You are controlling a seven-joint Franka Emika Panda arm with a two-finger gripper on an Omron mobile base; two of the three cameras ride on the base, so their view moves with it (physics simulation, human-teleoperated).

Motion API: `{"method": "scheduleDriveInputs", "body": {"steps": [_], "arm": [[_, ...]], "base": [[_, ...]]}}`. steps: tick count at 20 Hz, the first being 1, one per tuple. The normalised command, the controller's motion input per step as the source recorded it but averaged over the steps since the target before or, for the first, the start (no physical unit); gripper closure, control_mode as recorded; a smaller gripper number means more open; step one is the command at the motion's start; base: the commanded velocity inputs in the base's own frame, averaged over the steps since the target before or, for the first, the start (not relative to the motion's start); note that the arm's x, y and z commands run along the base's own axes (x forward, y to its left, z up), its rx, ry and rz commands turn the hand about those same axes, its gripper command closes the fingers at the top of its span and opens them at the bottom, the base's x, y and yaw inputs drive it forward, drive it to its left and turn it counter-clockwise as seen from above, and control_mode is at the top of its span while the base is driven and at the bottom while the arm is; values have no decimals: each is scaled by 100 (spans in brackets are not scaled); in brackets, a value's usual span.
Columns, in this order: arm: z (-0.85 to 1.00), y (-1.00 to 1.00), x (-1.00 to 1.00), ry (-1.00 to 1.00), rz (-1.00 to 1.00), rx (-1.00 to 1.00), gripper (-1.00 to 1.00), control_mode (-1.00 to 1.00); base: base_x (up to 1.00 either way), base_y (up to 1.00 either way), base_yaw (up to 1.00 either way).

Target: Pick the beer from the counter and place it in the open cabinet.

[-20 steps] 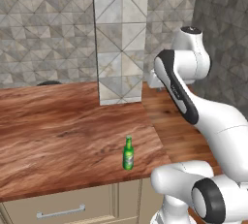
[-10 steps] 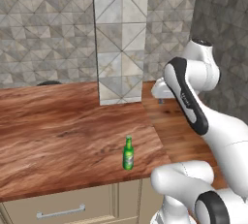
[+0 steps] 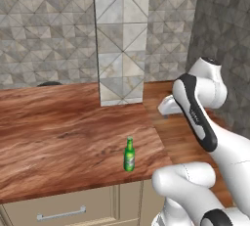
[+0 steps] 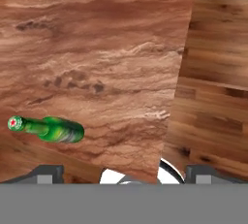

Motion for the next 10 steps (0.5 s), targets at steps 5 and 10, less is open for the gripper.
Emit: {"method": "scheduleDriveInputs", "body": {"steps": [5, 10], "arm": [[-41, -34, -10, -9, 22, 12, -100, -100], [-34, -30, -9, -19, 23, 19, -100, -100]], "base": [[0, 0, 0], [0, 0, 0]]}}
